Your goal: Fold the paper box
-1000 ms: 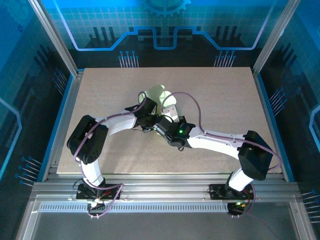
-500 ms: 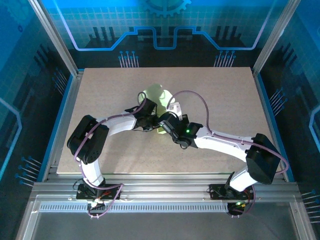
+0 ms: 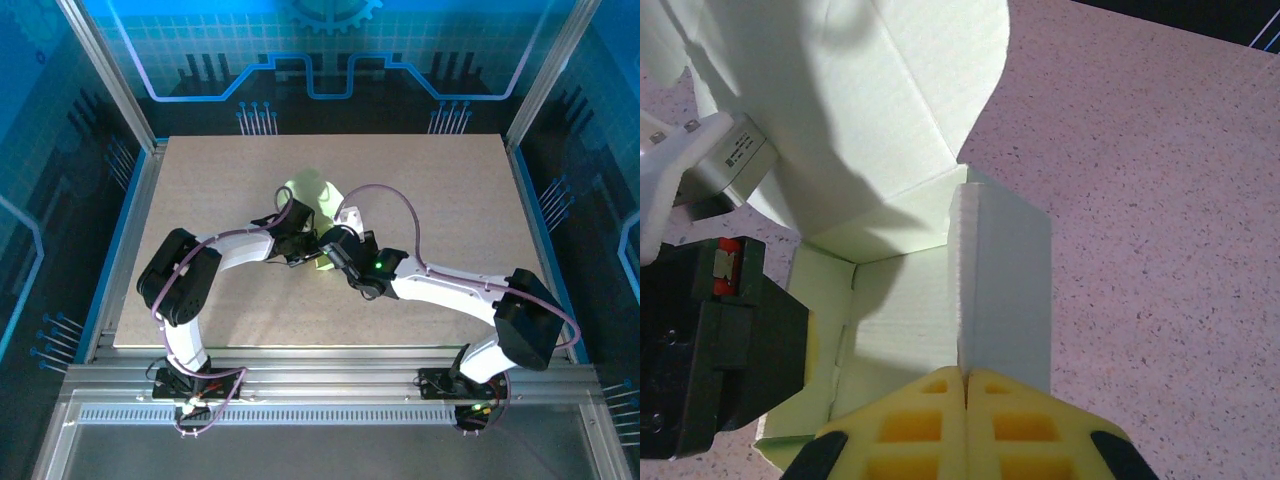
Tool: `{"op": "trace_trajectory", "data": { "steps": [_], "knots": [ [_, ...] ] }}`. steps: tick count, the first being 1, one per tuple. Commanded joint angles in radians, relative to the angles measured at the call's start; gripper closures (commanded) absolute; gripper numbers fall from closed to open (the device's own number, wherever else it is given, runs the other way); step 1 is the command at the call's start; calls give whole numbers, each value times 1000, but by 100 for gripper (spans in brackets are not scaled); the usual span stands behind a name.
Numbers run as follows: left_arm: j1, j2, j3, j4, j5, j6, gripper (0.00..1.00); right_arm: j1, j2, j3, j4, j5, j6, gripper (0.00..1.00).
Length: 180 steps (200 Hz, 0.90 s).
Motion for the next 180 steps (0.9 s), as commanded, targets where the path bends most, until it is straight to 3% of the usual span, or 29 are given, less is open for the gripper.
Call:
{"op": "trace_trajectory", "data": {
  "steps": [1, 45, 79, 109, 141, 180],
  "knots": [
    [1, 18, 9, -2, -27, 13, 100, 22, -13, 3, 50, -45, -9, 100],
    [3, 17, 27, -66, -76, 28, 100, 26, 11, 21, 26, -40, -6, 100],
    [7, 16, 40, -151, -191, 62, 100, 75, 56, 65, 4, 60, -49, 100],
    [-1, 27, 65, -150, -182, 42, 100, 97, 73, 99, 64, -7, -58, 100],
    [-2, 50, 89, -149, -187, 19, 100, 152, 139, 185, 53, 20, -70, 100],
    [-2, 47, 76, -133, -177, 18, 100, 149, 150, 187, 51, 7, -44, 100]
  ]
}}
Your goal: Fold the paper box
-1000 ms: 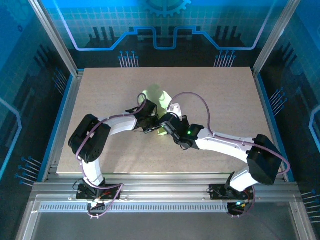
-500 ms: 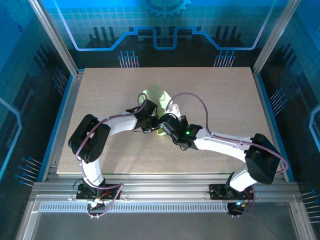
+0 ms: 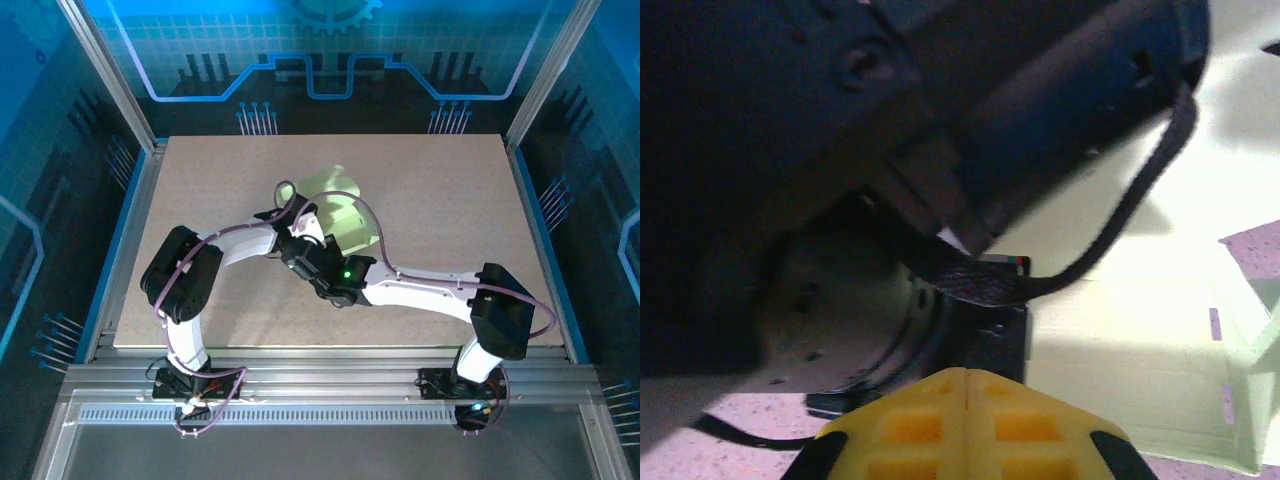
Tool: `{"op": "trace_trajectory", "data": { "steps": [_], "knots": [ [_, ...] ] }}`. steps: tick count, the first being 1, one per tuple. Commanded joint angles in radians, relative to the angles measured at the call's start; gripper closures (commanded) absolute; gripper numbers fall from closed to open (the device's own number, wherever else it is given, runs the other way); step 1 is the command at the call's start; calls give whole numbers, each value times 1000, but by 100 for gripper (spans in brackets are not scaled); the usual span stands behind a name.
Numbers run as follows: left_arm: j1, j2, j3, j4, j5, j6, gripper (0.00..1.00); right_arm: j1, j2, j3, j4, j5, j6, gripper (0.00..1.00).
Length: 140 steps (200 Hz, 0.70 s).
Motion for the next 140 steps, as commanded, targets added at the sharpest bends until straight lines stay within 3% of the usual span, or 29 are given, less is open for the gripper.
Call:
{"op": "trace_trajectory", "data": {
  "steps": [1, 55, 87, 123, 140],
  "knots": [
    [-2, 20, -5, -19, -39, 0, 100, -14, 6, 6, 8, -3, 17, 100],
    [1, 21, -12, -5, -32, 9, 100, -94, -76, -73, 16, -69, 43, 100],
    [7, 15, -19, 8, -23, 21, 100, -172, -166, -153, 51, -178, 42, 100],
    [11, 7, -21, 14, -11, 44, 100, -330, -343, -304, 140, -377, 55, 51],
    [13, 5, -21, 19, 10, 77, 100, -463, -418, -397, 158, -484, 94, 37]
  ]
}}
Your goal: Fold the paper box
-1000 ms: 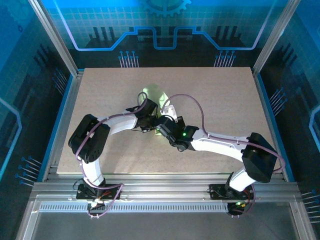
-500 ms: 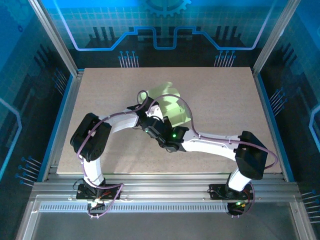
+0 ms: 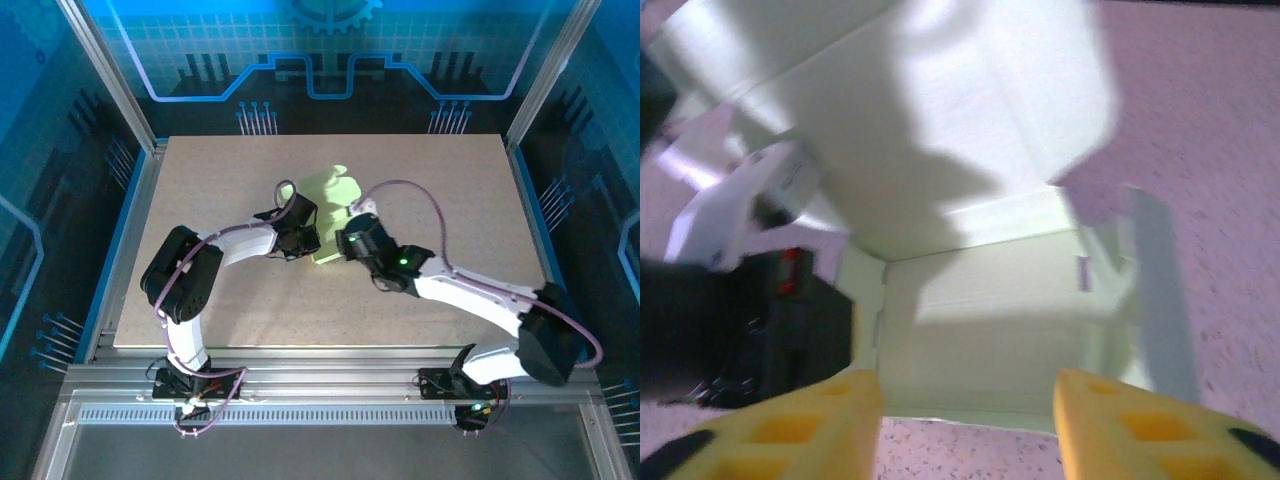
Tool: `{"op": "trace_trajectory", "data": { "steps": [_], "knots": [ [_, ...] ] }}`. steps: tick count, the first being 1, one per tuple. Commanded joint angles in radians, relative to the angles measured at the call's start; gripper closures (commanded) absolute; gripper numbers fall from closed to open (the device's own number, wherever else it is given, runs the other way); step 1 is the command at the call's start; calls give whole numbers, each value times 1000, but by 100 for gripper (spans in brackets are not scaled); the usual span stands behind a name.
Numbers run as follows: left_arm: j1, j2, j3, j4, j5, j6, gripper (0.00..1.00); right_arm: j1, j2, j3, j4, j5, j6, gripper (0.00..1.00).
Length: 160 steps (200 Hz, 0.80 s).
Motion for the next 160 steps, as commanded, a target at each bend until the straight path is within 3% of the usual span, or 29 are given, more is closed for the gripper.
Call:
{"op": "trace_trajectory", "data": {
  "steps": [1, 20, 40, 60, 103, 142, 160],
  "knots": [
    [10, 5, -20, 1, 10, 64, 100, -146, -100, -98, 68, -190, 55, 37],
    [18, -22, -51, 50, 50, 101, 100, -347, -141, -182, 123, -442, 100, 29],
    [47, -62, -123, 177, 168, 112, 100, -540, -126, -259, 219, -715, 180, 28],
    [57, -82, -148, 230, 223, 116, 100, -647, -69, -291, 328, -921, 251, 28],
    [57, -89, -161, 274, 261, 121, 100, -660, 56, -274, 540, -1155, 329, 36],
    [56, -86, -173, 302, 279, 107, 100, -642, 112, -250, 563, -1174, 336, 49],
    [57, -81, -176, 302, 278, 106, 100, -631, 115, -236, 548, -1182, 321, 59]
  ]
}}
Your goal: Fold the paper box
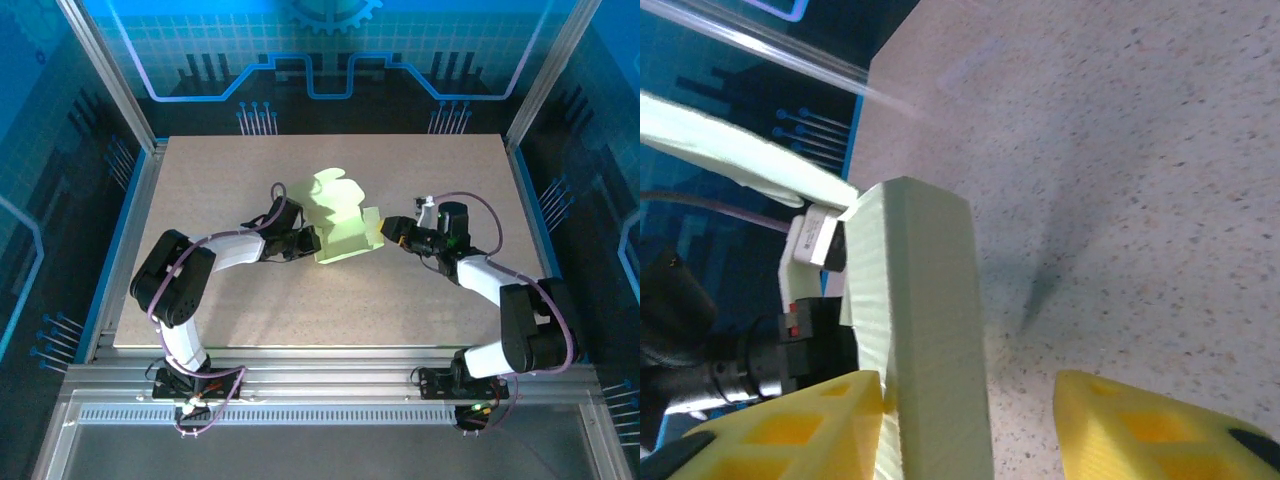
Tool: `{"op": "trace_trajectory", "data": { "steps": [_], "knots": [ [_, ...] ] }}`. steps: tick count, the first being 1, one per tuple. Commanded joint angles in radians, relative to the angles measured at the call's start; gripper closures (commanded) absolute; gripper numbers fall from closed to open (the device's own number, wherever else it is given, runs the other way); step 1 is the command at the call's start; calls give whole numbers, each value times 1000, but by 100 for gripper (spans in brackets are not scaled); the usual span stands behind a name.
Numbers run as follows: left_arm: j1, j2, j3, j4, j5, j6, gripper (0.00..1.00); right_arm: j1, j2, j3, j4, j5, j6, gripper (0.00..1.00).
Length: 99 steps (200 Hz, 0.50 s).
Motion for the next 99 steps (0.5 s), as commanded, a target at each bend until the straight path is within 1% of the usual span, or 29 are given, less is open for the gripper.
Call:
{"op": "trace_trajectory", "data": {
  "steps": [1, 6, 21, 39, 64, 87, 99],
  "knots": [
    [1, -24, -18, 32, 35, 10, 100, 19, 10, 46, 41, -66, -5, 60],
    [0, -23, -16, 32, 34, 9, 100, 26, 12, 52, 29, -69, -13, 63],
    [1, -14, -12, 24, 29, 7, 100, 46, 18, 69, 2, -74, -41, 64],
    [-1, -5, 0, -1, 18, 13, 100, 74, 30, 92, -44, -50, -69, 69],
    [-4, -1, 13, -39, -10, 20, 100, 118, 23, 138, -204, 62, -149, 71],
    [-11, 0, 30, -88, -48, 29, 100, 157, 24, 178, -293, 129, -204, 70],
    [-12, 1, 39, -105, -59, 28, 100, 182, 28, 204, -357, 194, -241, 70]
  ]
}}
